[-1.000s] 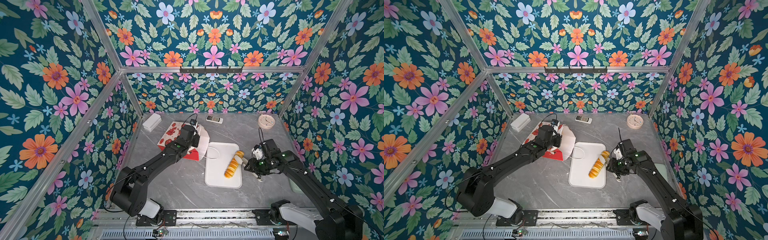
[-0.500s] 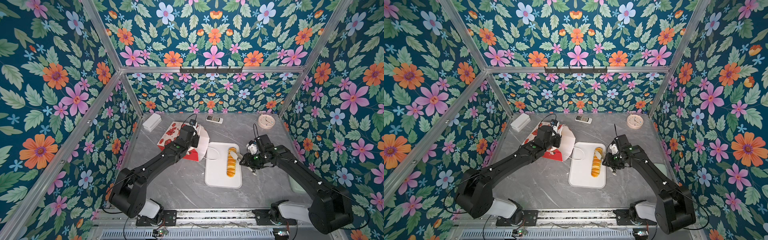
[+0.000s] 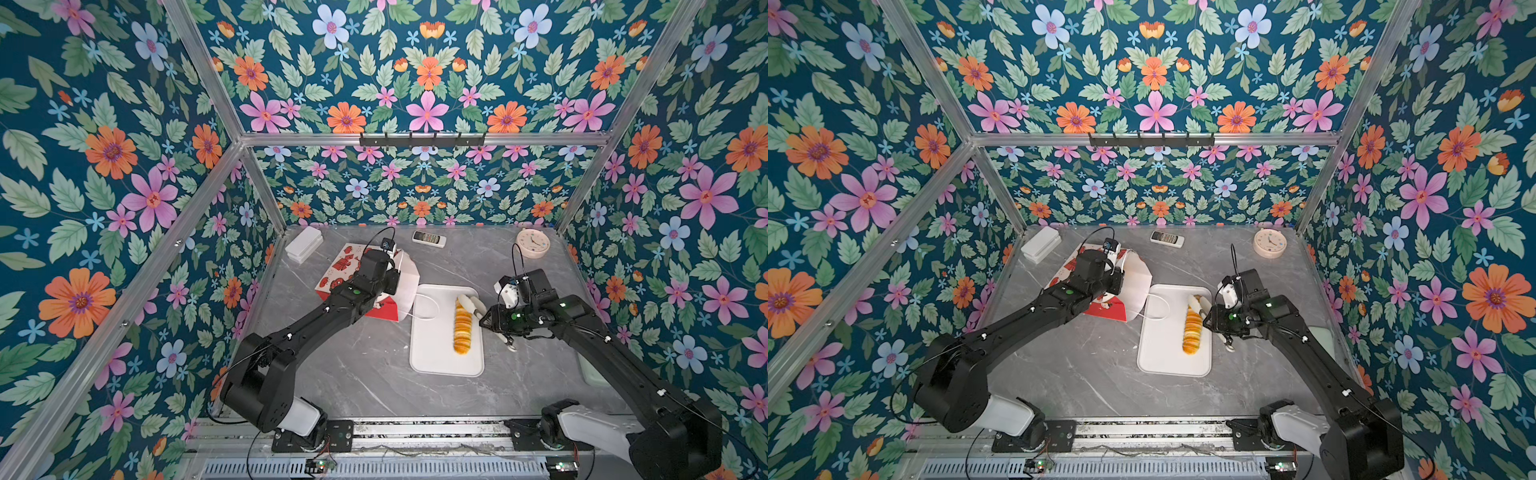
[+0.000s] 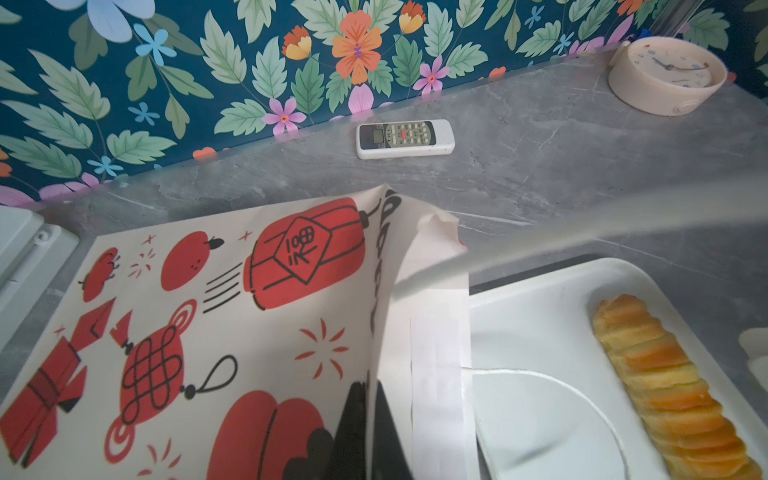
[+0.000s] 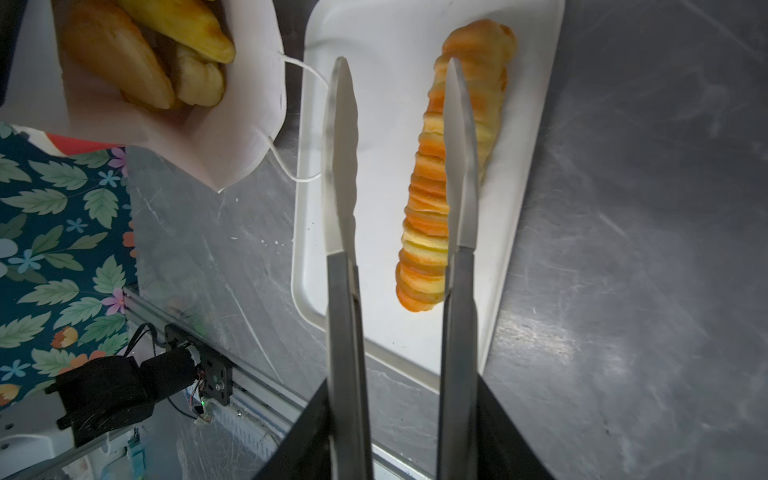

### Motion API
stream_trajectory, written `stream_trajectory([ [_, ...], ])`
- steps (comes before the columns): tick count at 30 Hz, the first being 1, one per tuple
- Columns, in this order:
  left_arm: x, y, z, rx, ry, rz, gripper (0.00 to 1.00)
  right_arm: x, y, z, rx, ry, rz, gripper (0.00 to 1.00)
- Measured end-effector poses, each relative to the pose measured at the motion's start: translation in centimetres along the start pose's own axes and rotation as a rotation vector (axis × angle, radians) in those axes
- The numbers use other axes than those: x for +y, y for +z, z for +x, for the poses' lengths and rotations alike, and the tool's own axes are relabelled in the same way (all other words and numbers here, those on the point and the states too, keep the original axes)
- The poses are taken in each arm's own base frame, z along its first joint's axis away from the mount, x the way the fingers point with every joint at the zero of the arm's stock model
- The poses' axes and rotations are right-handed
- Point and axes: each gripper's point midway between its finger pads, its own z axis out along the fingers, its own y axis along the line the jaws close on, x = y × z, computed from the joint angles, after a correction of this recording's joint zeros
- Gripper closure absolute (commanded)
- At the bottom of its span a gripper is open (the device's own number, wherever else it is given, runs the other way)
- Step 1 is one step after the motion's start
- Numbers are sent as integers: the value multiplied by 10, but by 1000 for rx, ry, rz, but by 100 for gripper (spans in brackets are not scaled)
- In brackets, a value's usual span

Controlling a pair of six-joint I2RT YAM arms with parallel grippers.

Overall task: Take the fake bread out of the paper bag
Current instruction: 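Move the open tongs with the right gripper back into the bag opening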

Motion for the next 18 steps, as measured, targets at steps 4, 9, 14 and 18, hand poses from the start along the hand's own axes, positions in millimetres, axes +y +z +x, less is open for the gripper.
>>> stream_trajectory([
  [4,-3,0,-5,-6,22,17,100,15,21,17,76,-11,-65,54],
  [9,-5,0,-6,2,36,25,100,0,42,42,160,63,-58,54],
  [14,-5,0,-2,18,51,29,100,-6,42,54,175,70,-51,54],
  [18,-6,1,0,28,52,32,100,-8,35,55,159,67,-29,54],
])
